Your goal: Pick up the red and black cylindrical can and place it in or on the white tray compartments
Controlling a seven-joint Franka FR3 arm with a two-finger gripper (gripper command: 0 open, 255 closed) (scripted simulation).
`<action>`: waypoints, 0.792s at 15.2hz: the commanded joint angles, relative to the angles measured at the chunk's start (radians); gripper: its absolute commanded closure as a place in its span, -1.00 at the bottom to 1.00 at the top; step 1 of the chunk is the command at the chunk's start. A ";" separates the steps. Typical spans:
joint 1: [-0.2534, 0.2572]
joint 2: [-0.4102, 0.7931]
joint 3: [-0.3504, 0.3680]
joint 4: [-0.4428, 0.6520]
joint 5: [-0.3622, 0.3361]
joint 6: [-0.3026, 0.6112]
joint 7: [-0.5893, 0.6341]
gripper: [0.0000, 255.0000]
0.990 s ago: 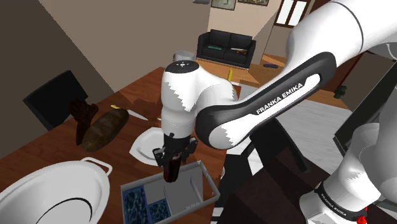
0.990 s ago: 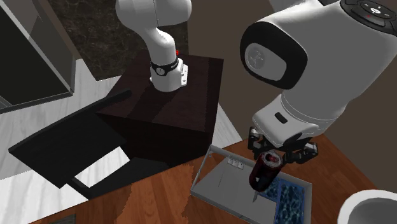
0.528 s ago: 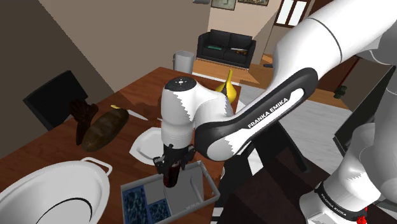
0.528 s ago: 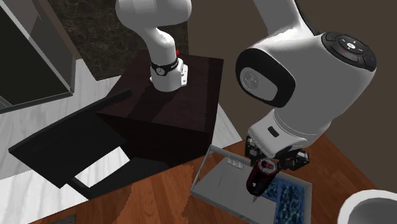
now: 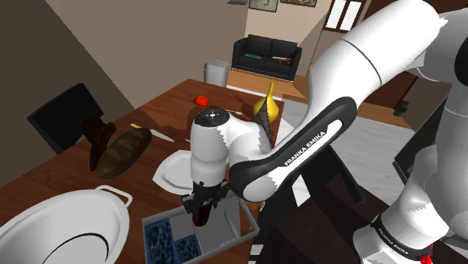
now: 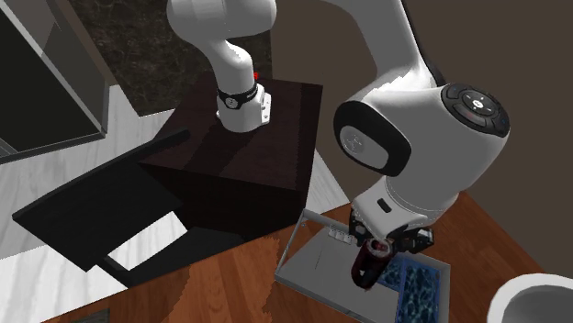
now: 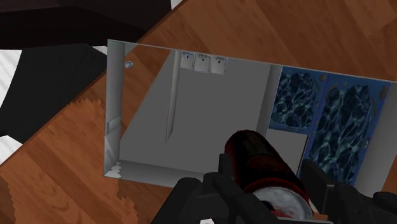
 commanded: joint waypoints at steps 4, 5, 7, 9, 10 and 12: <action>0.001 0.010 -0.004 0.002 -0.006 0.008 0.002 1.00; 0.001 0.010 -0.004 0.002 -0.006 0.008 0.002 1.00; 0.001 0.010 -0.004 0.002 -0.006 0.008 0.002 1.00; 0.001 0.010 -0.004 0.003 -0.005 0.007 0.002 -1.00; 0.002 0.011 -0.004 0.003 -0.006 0.008 0.003 -1.00; 0.002 0.010 -0.004 0.002 -0.006 0.009 0.003 -1.00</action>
